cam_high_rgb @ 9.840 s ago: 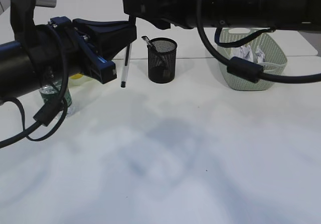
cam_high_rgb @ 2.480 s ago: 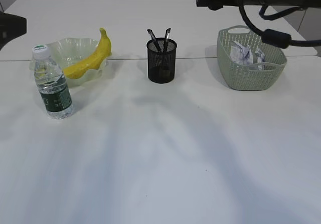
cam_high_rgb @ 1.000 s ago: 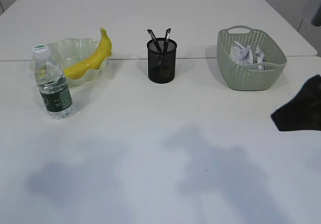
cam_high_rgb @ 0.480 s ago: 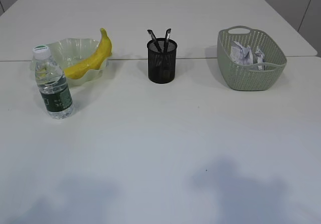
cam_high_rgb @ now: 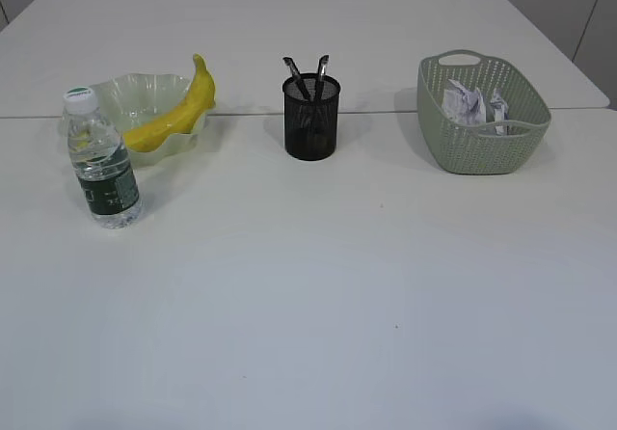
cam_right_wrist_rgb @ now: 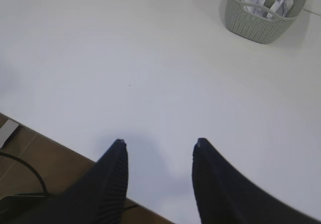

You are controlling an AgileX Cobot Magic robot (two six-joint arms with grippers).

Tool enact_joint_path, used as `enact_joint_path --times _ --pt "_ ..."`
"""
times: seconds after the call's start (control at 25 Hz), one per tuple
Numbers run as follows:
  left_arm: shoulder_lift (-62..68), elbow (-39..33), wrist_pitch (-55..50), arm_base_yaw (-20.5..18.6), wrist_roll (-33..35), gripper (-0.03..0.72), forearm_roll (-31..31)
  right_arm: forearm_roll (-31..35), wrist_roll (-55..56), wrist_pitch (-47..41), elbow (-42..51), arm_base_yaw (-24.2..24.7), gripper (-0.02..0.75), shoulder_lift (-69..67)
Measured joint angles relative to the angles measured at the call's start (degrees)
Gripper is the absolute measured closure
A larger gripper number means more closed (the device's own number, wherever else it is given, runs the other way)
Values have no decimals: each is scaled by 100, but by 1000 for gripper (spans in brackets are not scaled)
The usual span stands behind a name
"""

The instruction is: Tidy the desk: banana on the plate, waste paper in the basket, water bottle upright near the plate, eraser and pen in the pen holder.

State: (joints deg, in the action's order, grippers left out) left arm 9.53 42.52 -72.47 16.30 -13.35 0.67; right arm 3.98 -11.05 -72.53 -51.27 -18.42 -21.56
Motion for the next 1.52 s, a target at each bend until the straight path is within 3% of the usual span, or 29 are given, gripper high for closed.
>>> enact_joint_path --times 0.32,0.68,1.04,1.52 --pt "-691 33 -33 0 304 180 42 -13 8 -34 387 0 416 1245" --pt "-882 33 -55 0 1547 180 738 -26 55 -55 876 0 416 1855" --pt "-910 -21 -55 0 1836 180 760 -26 148 -75 1165 0 416 2269" --pt "-910 -804 -55 0 1858 180 783 -26 162 -75 1732 0 416 2269"
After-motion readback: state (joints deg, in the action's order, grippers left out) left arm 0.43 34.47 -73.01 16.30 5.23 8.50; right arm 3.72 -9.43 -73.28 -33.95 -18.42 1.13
